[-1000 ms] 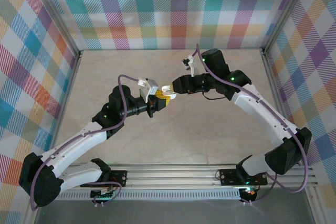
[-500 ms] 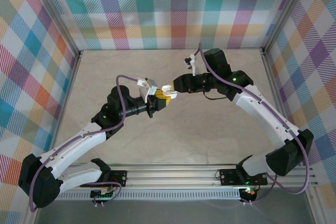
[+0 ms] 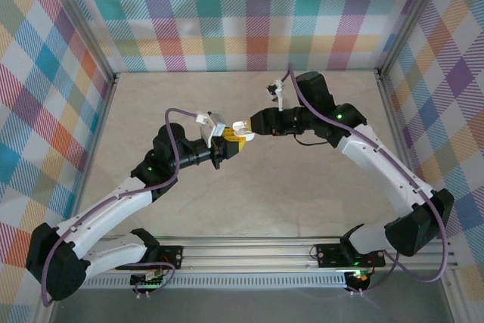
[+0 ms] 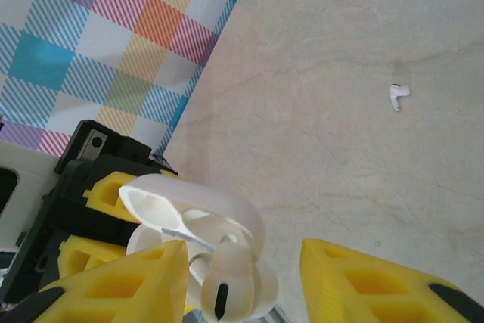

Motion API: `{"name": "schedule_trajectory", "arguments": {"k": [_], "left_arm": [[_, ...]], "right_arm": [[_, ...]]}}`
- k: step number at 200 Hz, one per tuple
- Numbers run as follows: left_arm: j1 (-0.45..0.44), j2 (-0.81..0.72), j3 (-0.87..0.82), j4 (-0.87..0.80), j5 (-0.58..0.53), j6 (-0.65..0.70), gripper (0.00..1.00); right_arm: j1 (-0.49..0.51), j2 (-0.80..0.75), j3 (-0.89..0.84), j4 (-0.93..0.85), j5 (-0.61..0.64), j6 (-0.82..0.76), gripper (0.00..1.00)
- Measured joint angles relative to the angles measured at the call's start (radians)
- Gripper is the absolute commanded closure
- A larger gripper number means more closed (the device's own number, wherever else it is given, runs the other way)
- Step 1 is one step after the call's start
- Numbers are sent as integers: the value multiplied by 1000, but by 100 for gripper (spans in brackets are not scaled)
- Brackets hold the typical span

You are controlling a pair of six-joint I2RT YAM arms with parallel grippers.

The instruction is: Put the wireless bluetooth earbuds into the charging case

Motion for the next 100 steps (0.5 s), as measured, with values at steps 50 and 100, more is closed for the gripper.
{"name": "schedule_trajectory", "arguments": {"k": [50,100], "left_arm": [[0,0,0,-1,-28,-8,100],[0,-7,0,-6,-75,-23,100]], "right_arm": [[0,-45,-4,36,11,42,46],[0,-159,-169,166,80,146,43]]}}
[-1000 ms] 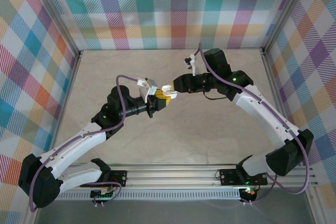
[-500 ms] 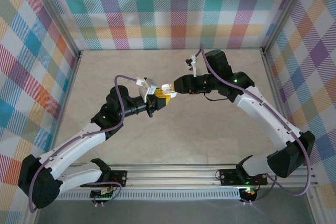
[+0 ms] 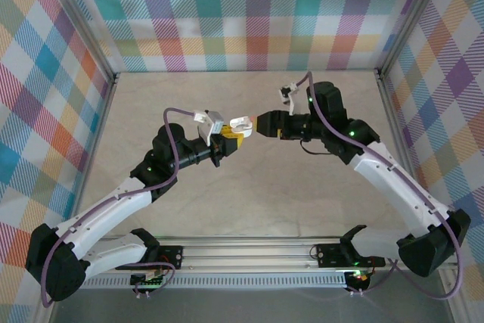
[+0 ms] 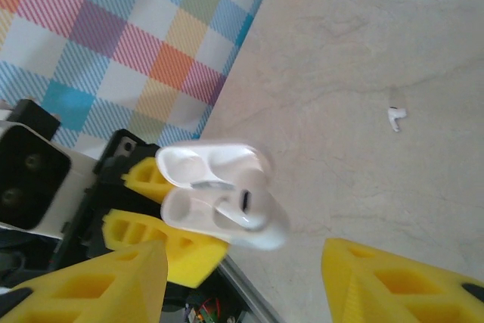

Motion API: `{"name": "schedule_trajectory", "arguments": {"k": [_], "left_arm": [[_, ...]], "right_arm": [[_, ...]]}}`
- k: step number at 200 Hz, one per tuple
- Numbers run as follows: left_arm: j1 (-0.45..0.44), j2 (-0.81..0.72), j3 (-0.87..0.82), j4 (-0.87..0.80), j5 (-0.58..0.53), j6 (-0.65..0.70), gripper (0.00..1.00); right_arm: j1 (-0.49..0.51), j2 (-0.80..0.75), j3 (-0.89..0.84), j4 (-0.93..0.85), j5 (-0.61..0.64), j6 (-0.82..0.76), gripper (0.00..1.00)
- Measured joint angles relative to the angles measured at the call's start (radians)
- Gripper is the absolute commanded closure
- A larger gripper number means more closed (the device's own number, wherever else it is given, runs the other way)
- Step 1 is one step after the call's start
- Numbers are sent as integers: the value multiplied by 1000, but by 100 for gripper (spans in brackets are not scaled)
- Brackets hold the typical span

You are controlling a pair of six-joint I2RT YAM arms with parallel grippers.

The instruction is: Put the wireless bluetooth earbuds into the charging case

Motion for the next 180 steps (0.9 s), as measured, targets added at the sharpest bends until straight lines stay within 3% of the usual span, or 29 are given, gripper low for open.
{"name": "schedule_trajectory", "arguments": {"k": [97,180], "left_arm": [[0,-8,-4,2,-3,-21,100],[0,-8,-5,3,-2,-26,100]], "right_arm": [[0,37,-23,111,-24,63,46],[14,60,-23,114,-39,55,54]]}}
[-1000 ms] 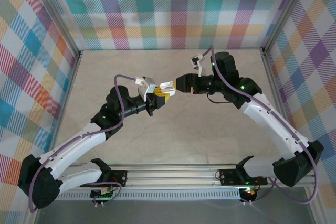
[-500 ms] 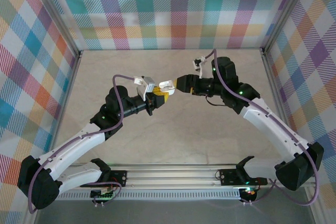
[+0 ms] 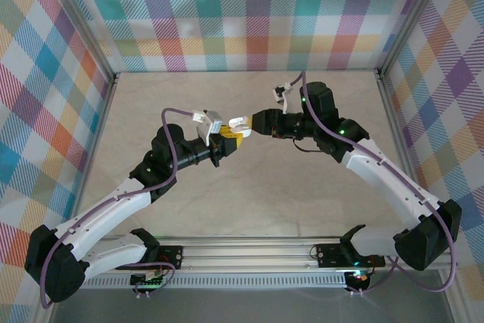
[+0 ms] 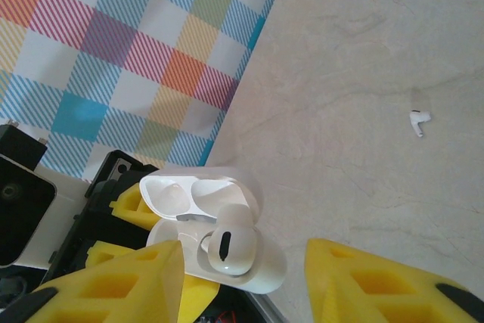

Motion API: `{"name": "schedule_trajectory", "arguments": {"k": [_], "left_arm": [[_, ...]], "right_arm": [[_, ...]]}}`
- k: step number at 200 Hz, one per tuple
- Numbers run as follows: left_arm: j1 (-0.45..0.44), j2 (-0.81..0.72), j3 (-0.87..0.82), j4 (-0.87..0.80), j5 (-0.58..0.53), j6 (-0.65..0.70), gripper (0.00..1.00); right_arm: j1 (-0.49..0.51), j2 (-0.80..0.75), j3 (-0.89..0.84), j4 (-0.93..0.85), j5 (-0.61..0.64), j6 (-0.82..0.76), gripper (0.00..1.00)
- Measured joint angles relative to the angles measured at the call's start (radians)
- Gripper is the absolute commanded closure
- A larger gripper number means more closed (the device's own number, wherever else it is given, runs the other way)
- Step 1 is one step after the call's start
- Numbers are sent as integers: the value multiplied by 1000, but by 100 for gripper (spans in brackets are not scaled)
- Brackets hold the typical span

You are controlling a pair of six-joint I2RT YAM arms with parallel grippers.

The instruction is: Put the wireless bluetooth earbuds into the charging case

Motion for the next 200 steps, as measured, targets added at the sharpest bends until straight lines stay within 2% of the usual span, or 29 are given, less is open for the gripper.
{"name": "schedule_trajectory", "arguments": {"k": [39,172,200], "left_arm": [[0,0,0,0,0,0,100],[0,13,0,1,3,0,100],[0,15,0,1,3,0,100]], "right_arm": [[6,10,1,-1,-4,-5,56],[11,36,39,-40,12,-68,81],[11,37,40,-47,17,-86,83]]}}
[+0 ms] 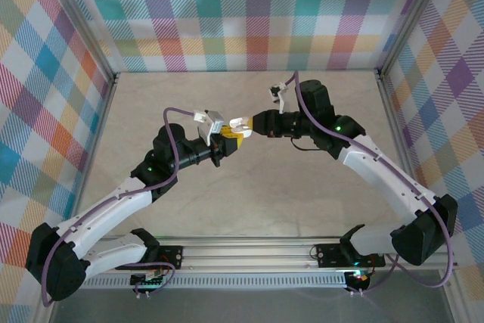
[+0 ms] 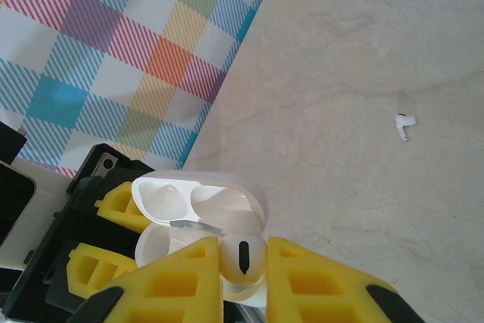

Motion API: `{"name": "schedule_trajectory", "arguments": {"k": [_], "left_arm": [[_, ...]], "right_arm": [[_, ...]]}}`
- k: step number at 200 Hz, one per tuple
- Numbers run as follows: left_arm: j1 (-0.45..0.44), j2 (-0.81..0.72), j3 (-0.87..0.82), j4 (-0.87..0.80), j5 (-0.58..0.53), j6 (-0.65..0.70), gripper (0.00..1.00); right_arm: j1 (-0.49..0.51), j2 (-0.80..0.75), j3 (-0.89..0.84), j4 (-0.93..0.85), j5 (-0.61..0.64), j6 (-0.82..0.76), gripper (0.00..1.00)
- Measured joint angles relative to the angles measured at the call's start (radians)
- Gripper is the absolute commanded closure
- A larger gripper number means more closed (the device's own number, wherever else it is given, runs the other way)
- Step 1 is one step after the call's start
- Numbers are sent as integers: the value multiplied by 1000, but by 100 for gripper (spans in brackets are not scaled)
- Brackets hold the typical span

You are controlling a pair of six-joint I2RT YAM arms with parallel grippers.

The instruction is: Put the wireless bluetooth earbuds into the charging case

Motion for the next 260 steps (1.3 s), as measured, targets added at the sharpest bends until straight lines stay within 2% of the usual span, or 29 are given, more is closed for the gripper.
{"name": "schedule_trajectory", "arguments": {"k": [80,176,229,260], "left_arm": [[0,3,0,-2,11,10,100],[0,16,0,-82,42,80,100],[0,16,2,-111,84,149,100],[0,18,2,-110,106,163,100]], "right_arm": [[0,4,34,-63,10,-107,92],[44,7,183,-262,72,-486,93],[168,7,233,-398,226,-776,93],[217,18,243,-450,335,-893,93]]}}
